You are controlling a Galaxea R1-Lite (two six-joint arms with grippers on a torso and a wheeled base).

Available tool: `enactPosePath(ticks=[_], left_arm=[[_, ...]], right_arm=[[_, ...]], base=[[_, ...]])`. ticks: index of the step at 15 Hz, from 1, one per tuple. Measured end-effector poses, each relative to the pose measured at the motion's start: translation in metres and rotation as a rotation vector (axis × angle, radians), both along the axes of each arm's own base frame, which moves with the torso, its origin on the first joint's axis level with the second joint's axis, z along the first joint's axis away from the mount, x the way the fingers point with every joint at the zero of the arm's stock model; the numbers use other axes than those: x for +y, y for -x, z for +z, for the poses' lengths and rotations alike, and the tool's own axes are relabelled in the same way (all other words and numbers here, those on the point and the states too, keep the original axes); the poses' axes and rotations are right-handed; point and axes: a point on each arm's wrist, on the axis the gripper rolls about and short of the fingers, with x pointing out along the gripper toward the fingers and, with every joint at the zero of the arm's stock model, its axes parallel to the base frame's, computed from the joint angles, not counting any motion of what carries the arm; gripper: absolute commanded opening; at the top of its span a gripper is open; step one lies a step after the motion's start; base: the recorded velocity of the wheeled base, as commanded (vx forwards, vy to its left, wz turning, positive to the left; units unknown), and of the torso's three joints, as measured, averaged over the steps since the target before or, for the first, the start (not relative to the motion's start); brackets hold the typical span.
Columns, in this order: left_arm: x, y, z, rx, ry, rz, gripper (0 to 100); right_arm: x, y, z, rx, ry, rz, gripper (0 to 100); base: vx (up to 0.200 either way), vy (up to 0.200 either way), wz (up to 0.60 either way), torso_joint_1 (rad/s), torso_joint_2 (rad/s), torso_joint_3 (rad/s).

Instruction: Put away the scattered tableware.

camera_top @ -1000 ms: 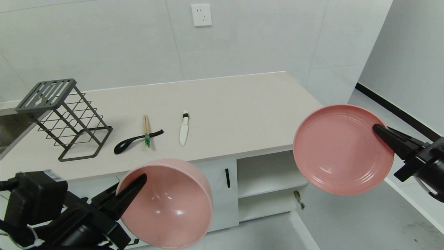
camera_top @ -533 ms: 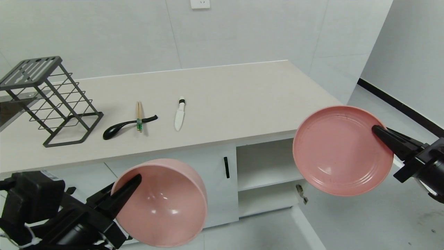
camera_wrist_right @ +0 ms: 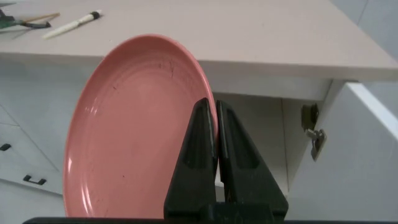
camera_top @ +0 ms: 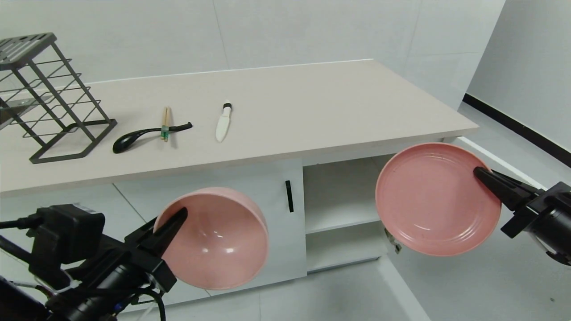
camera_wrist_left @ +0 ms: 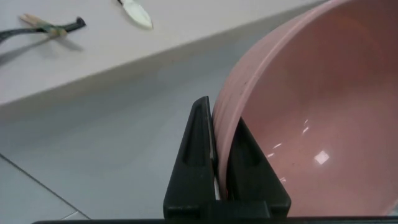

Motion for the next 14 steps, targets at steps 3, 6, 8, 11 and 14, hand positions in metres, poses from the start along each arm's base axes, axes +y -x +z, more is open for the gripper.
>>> enactPosePath(ticks=[3,6,8,11,14], left_arm=[[-0.003,-0.005,-0.007,0.030,-0.050,0.002,0],[-0.004,-0.007,-0.010,0.047,-0.053,0.002,0],[-0.005,-0.008,-0.011,0.051,-0.054,0.001,0],[-0.005,-0.008,-0.011,0.053,-0.051,-0.003,0],[-0.008,-0.007,-0.012,0.066,-0.022,-0.019,0]], right_arm=[[0.000,-0.001,-0.004,0.019,0.004,-0.001,0],[-0.001,0.001,-0.009,0.043,0.008,-0.002,0],[0.000,0.001,-0.012,0.059,0.010,-0.002,0],[0.000,-0.003,-0.017,0.087,0.016,-0.002,0],[0.002,-0.012,-0.028,0.138,0.025,-0.002,0]], base=[[0.000,0.000,0.00,-0.251,0.46,0.219],[0.000,0.000,0.00,-0.250,0.38,0.176],[0.000,0.000,0.00,-0.254,0.35,0.117],[0.000,0.000,0.00,-0.251,0.33,0.129],[0.000,0.000,0.00,-0.084,0.27,0.103]])
